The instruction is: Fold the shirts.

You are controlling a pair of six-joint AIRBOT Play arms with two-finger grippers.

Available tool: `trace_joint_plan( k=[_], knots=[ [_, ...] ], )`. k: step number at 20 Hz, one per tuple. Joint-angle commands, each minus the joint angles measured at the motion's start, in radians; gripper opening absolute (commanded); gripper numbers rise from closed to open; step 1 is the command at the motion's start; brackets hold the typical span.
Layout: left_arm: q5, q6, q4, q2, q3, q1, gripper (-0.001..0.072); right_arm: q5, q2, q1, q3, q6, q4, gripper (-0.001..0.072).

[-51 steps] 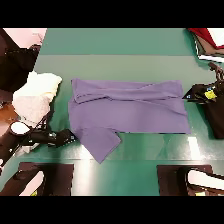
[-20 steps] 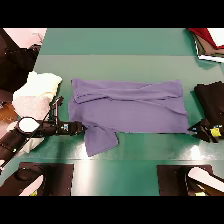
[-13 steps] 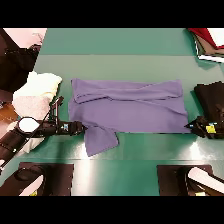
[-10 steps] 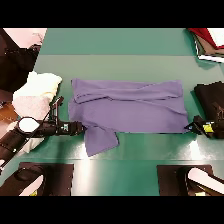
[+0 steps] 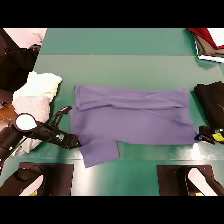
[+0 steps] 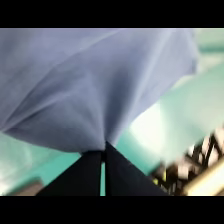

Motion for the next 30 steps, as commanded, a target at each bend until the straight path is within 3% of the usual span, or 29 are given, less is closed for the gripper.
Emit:
trace_joint_plan(
  k=[1,5,11,16,18,26,27,28,29,30],
  knots=[
    [-0.119,-0.051,0.035,0.085,0.017,0.0,0.0023,0.113,0.117,0.001,0.0,0.001,-0.076,0.0017],
    [0.042,-0.08,0.056,0.127,0.144,0.0,0.0024,0.089,0.105,0.041,0.043,0.021,0.007,0.0017],
    [0.26,-0.079,0.19,-0.08,0.301,0.011,0.0025,0.005,-0.141,0.216,0.301,0.051,0.093,0.0016],
    [0.45,-0.069,0.18,-0.248,0.373,0.101,0.0025,-0.024,-0.346,0.256,0.496,0.084,0.093,0.0016],
    [0.496,-0.018,0.14,-0.311,0.403,0.1,0.0026,-0.025,-0.425,0.257,0.559,0.106,0.096,0.0017],
    [0.653,-0.01,0.101,-0.508,0.483,0.1,0.0028,-0.139,-0.618,0.257,0.678,0.109,0.303,0.002],
    [0.678,-0.026,0.099,-0.509,0.484,0.1,0.0068,-0.182,-0.63,0.257,0.688,0.118,0.328,0.0035],
    [0.695,-0.031,0.093,-0.509,0.487,0.1,0.0411,-0.218,-0.64,0.254,0.702,0.118,0.36,0.0216],
    [0.694,-0.039,0.084,-0.509,0.494,0.1,0.0692,-0.236,-0.649,0.247,0.72,0.118,0.396,0.0501],
    [0.675,-0.052,0.084,-0.509,0.509,0.1,0.0708,-0.224,-0.657,0.231,0.742,0.117,0.425,0.0536]
  ],
)
